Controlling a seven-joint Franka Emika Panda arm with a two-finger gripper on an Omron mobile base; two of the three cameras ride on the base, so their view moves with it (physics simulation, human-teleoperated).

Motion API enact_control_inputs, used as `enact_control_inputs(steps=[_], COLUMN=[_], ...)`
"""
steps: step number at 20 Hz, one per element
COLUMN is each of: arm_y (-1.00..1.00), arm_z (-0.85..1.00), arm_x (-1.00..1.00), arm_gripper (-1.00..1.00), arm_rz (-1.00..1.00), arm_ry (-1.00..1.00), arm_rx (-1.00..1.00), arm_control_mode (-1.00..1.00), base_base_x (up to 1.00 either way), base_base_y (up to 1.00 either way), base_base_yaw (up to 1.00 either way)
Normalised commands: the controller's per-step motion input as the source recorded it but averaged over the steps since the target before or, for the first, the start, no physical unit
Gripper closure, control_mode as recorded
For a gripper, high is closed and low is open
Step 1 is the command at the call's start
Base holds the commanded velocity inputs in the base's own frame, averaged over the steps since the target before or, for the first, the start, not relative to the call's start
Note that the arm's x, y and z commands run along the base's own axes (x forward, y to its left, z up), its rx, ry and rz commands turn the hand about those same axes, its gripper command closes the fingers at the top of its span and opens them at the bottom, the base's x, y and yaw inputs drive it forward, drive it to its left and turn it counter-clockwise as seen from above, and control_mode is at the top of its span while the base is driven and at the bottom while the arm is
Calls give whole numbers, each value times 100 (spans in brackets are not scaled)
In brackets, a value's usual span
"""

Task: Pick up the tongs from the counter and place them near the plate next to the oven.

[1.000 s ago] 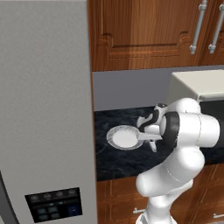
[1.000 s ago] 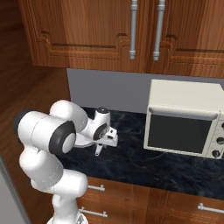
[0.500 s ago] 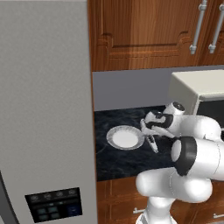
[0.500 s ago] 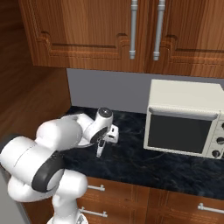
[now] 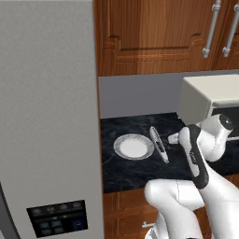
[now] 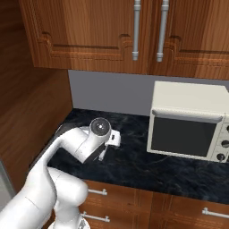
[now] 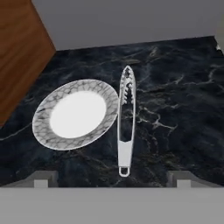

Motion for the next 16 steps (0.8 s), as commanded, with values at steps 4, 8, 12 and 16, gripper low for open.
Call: enact_control_inputs(steps=[4,8,12,16], arm_y=[0,0,11,87], arm_z=[59,69,64,6], arm_x=[-100,-100,-100,-97], arm_gripper=[-100,-100,-100,-100], arm_rz=[-11,-11,-7,0], arm_ry=[-17,-11,0,0], arm_rx=[-14,-16,-24,-34], arm_control_mode=[-100,-100,-100,-100], base_base_x=[0,0,0,0], base_base_y=[0,0,0,0], base_base_yaw=[0,0,0,0])
